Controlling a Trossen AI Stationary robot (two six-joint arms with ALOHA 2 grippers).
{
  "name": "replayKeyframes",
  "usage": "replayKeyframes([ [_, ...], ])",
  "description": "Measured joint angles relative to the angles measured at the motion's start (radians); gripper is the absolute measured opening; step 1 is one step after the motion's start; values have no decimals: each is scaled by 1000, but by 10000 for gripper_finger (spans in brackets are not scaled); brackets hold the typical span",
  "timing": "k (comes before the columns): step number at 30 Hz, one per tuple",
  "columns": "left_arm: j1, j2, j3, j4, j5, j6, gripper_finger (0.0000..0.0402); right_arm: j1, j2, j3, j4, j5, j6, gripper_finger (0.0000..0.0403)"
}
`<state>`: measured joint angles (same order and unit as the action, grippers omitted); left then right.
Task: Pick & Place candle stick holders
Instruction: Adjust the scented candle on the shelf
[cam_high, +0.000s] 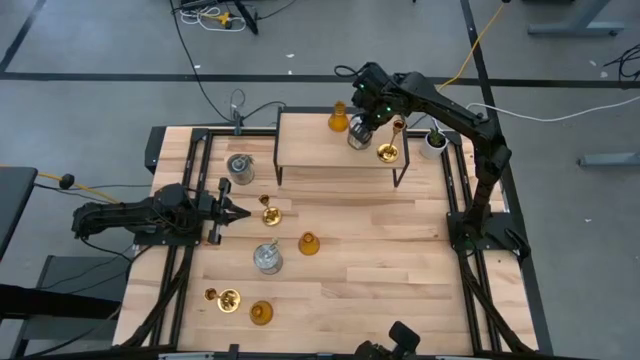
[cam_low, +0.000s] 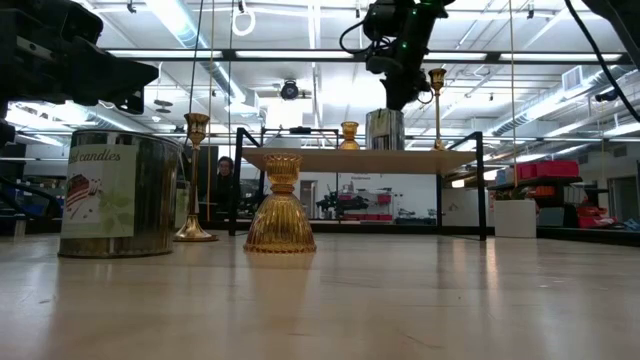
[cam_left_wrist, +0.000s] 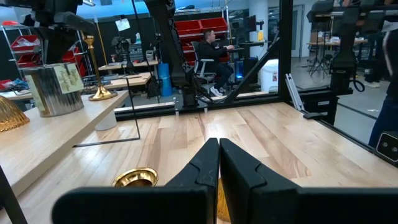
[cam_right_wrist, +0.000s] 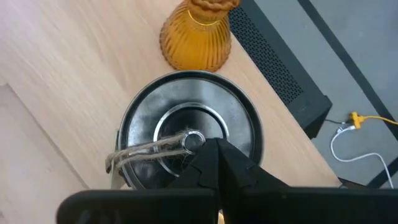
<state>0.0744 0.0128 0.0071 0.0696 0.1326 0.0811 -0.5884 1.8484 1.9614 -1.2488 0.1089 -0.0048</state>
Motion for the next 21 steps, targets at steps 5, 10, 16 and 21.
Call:
replayKeyframes([
  [5, 0, 0, 0, 0, 0, 0, 18, 0, 0, 0, 16, -78, -10, 0],
  [10, 0, 0, 0, 0, 0, 0, 18, 1, 0, 0, 32, -139, -14, 0],
  [16, 0, 0, 0, 0, 0, 0, 18, 2, 0, 0, 34, -156, -21, 0],
  [21, 0, 0, 0, 0, 0, 0, 19, 1, 0, 0, 34, -213, -38, 0],
])
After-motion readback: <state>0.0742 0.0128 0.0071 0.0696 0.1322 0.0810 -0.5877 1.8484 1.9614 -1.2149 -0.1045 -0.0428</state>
